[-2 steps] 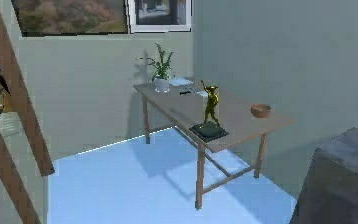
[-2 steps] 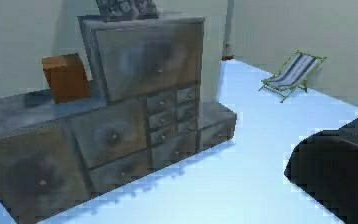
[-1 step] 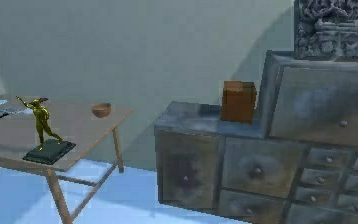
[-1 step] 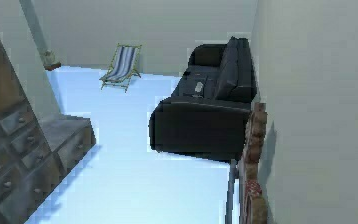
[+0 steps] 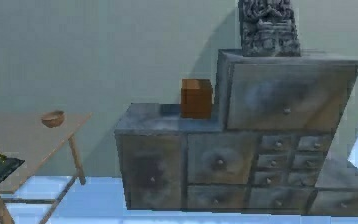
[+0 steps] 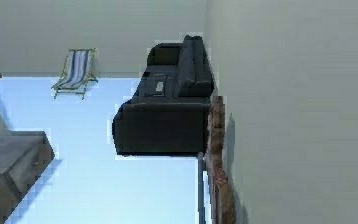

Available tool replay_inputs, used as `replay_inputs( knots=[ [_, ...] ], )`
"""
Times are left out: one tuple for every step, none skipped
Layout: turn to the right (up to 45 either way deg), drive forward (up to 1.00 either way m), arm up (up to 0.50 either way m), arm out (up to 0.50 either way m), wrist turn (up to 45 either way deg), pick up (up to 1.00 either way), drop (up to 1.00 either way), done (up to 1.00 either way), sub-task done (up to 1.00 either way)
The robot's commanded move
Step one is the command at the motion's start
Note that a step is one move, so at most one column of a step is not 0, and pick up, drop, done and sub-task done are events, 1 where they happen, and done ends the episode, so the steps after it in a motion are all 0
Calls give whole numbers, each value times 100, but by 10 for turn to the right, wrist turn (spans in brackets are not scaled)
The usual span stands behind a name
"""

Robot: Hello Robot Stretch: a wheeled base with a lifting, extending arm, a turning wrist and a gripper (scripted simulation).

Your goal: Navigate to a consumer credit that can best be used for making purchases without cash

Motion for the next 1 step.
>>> replay_inputs(
  knots=[
    [0, 5, 0, 0, 0, 0, 0, 0, 0]
  ],
)
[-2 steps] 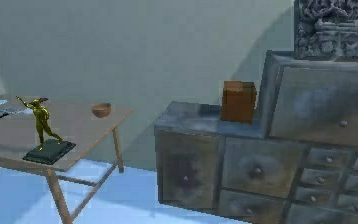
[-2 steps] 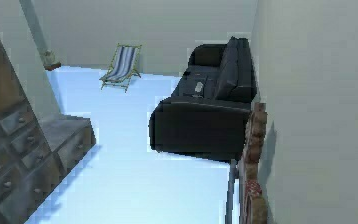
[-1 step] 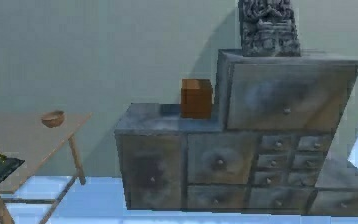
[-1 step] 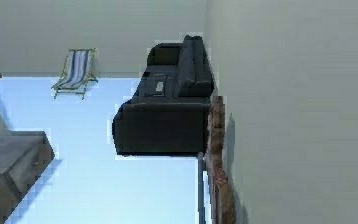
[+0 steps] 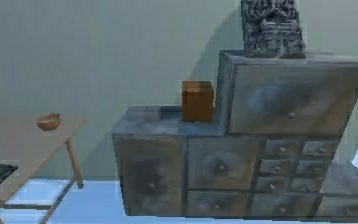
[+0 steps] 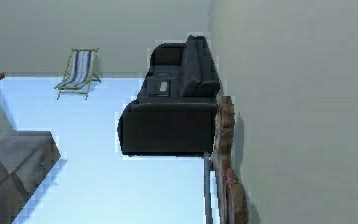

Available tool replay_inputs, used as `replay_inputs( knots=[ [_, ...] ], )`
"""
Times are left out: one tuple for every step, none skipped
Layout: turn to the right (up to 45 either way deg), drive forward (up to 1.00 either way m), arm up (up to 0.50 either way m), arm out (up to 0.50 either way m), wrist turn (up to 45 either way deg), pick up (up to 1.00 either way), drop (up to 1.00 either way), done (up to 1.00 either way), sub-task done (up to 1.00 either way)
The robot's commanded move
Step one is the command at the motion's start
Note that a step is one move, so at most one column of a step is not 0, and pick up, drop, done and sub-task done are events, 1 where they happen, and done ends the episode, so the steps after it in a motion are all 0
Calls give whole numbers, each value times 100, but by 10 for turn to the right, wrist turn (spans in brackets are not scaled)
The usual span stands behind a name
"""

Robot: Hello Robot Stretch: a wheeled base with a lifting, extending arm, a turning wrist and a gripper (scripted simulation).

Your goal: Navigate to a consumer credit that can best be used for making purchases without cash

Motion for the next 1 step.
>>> replay_inputs(
  knots=[
    [-450, 0, 0, 0, 0, 0, 0, 0, 0]
  ],
)
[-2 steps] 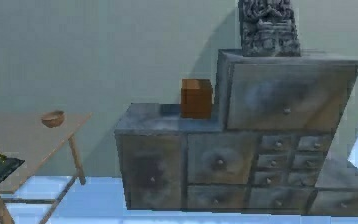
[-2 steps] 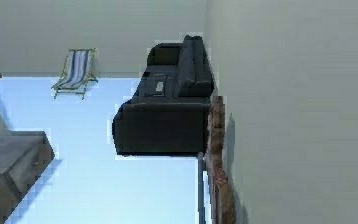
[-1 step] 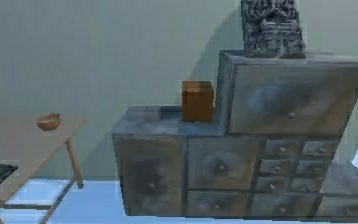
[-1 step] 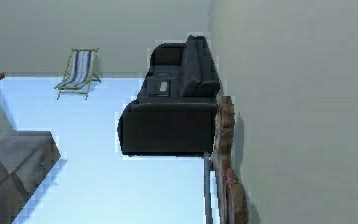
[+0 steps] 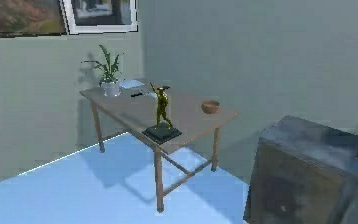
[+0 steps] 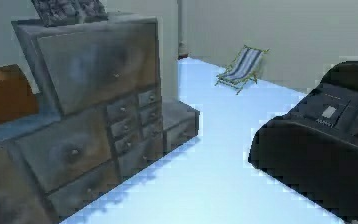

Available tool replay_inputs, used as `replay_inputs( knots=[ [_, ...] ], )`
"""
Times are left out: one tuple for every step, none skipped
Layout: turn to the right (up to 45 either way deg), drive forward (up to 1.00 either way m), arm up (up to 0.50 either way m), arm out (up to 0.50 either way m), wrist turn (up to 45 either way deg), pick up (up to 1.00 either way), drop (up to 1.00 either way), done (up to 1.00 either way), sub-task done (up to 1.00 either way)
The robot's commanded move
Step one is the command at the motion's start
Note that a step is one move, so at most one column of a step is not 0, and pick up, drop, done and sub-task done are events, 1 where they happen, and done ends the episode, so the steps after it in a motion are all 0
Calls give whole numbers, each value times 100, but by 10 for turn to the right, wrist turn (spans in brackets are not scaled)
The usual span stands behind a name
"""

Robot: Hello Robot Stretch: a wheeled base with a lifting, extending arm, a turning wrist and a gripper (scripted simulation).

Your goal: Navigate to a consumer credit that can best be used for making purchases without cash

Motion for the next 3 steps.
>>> replay_inputs(
  knots=[
    [-390, 0, 0, 0, 0, 0, 0, 0, 0],
    [0, 100, 0, 0, 0, 0, 0, 0, 0],
    [0, 35, 0, 0, 0, 0, 0, 0, 0]
  ],
)
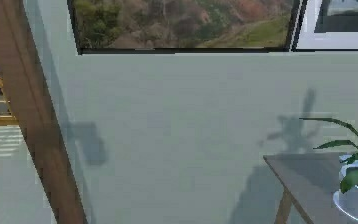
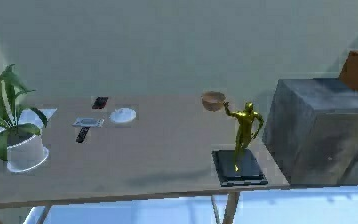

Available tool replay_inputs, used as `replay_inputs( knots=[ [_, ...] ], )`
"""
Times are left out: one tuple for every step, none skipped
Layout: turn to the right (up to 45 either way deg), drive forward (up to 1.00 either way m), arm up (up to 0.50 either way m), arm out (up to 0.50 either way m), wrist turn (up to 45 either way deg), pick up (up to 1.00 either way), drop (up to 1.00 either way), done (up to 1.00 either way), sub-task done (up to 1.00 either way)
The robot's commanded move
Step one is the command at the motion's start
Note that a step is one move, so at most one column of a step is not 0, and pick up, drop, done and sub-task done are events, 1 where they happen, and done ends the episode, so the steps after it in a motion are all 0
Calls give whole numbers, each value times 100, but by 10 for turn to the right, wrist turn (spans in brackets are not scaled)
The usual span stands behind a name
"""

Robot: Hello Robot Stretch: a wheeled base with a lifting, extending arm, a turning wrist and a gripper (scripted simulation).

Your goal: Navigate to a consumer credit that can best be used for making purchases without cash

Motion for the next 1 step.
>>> replay_inputs(
  knots=[
    [-450, 0, 0, 0, 0, 0, 0, 0, 0]
  ],
)
